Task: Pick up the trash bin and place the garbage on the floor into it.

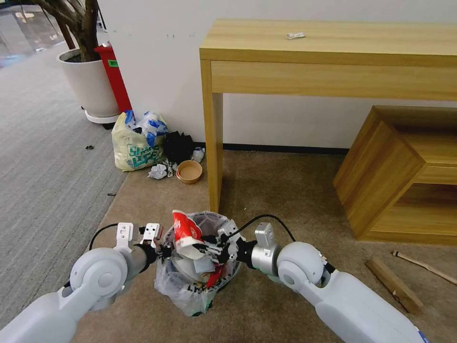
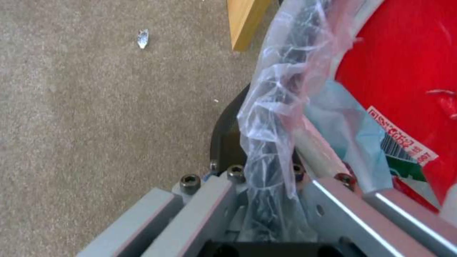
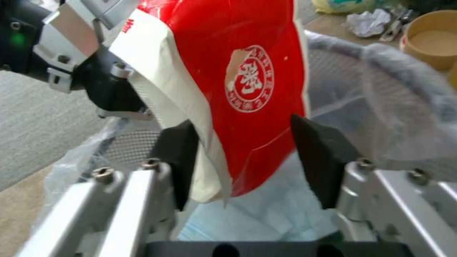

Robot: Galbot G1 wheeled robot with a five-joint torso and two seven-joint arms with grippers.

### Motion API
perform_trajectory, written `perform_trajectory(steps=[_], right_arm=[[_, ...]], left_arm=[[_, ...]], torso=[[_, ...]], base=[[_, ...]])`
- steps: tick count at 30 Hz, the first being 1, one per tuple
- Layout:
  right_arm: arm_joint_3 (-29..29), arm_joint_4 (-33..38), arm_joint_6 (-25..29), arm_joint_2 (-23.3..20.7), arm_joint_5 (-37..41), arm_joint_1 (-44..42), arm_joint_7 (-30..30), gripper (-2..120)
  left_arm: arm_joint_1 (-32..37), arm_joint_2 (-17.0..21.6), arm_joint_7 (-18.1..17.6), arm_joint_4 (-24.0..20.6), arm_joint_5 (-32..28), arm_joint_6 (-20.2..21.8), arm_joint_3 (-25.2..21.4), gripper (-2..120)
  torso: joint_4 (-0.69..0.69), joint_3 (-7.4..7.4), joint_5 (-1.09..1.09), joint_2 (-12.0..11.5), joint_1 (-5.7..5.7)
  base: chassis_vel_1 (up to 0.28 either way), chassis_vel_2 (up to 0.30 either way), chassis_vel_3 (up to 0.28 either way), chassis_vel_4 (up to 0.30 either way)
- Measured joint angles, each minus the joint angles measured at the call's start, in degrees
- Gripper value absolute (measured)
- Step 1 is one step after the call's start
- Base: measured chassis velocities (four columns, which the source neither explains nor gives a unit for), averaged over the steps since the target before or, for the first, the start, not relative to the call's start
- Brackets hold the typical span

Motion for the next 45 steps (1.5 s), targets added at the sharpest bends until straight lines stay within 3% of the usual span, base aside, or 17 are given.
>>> perform_trajectory(steps=[13, 26, 36, 45], right_arm=[[-0.59, -0.35, 0.90, 0.15, -1.22, 0.04, -0.08, 99], [1.53, 3.08, 0.95, -0.94, 0.21, 0.18, 0.73, 100], [0.94, 1.88, 2.04, -0.59, -1.84, -0.25, 1.04, 100], [6.39, 5.59, 3.44, -1.51, -1.98, -0.51, 3.76, 100]], left_arm=[[-0.01, -0.11, -0.10, 0.05, -0.01, 0.00, -0.17, 0], [0.15, -0.35, 0.41, 0.78, 0.36, 0.02, -0.19, 0], [0.36, -0.38, 0.61, 0.81, 0.58, 0.03, -0.16, 0], [1.24, -0.44, 0.34, 0.74, 0.55, 0.04, -1.41, 0]], torso=[[0.00, 0.00, 0.00, 0.00, 0.00], [0.00, 0.00, 0.00, 0.00, 0.00], [0.00, 0.00, 0.01, 0.00, 0.00], [0.01, 0.00, 0.00, 0.00, 0.00]], base=[[0.000, 0.000, 0.000, 0.000], [0.000, 0.000, 0.000, 0.000], [0.000, 0.000, 0.000, 0.000], [0.000, 0.000, 0.000, 0.000]])
